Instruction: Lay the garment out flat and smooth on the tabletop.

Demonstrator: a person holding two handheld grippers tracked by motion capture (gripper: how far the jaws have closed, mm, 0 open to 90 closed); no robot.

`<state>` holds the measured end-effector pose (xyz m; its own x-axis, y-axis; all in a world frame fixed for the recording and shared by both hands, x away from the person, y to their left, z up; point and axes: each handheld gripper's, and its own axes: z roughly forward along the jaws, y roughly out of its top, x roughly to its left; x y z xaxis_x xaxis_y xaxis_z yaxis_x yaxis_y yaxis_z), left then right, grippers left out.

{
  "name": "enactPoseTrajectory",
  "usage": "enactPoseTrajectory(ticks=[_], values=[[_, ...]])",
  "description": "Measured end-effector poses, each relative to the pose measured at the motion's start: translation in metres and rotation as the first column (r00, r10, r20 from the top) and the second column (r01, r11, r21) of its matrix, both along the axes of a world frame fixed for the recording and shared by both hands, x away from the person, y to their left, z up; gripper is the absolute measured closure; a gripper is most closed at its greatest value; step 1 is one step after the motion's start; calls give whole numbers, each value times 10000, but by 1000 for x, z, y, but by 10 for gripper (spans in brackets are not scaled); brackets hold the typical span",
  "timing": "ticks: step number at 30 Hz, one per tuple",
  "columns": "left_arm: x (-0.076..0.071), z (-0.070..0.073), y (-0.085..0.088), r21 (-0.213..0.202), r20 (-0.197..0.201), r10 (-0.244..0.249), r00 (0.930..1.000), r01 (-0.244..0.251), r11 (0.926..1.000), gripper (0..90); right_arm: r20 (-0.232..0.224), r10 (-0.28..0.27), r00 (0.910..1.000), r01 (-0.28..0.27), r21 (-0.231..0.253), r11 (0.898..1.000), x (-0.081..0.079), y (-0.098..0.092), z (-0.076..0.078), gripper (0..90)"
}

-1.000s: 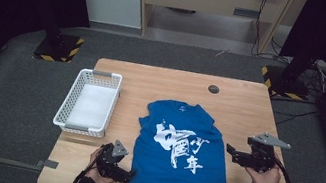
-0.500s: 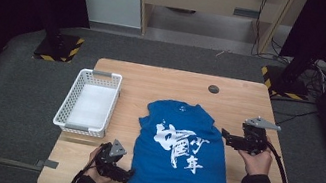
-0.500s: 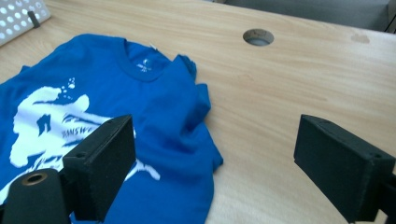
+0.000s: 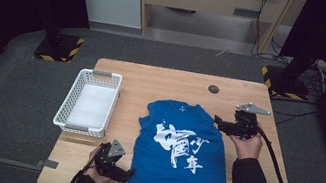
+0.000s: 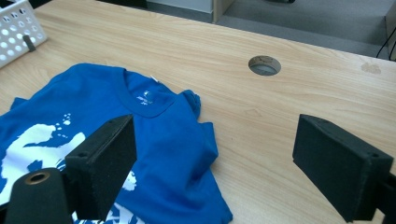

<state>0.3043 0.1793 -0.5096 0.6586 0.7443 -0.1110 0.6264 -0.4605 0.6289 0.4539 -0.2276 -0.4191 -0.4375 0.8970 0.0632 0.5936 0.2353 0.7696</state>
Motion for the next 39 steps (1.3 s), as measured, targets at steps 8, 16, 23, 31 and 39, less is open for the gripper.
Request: enactPoseTrajectory(ticks=[8, 16, 23, 31, 39], values=[[-1, 0, 0, -26, 48, 40, 10000, -40, 10000, 0, -102, -151, 9998, 150, -53, 9999, 13, 7, -11, 145], [-1, -1, 0, -61, 89, 30, 10000, -30, 10000, 0, -440, -174, 9989, 172, -66, 9998, 22, 12, -28, 170], [-1, -1, 0, -88, 112, 30, 9999, -29, 10000, 0, -835, -78, 9965, 81, 33, 10000, 29, 17, -46, 227], [-1, -1, 0, -73, 98, 38, 9999, -37, 10000, 0, -1613, -58, 9869, 66, 45, 10000, 36, 21, -70, 287], [-1, -1, 0, -87, 114, 15, 9999, -14, 10000, 0, -1892, -141, 9818, 111, -165, 9998, 38, 25, -85, 430]])
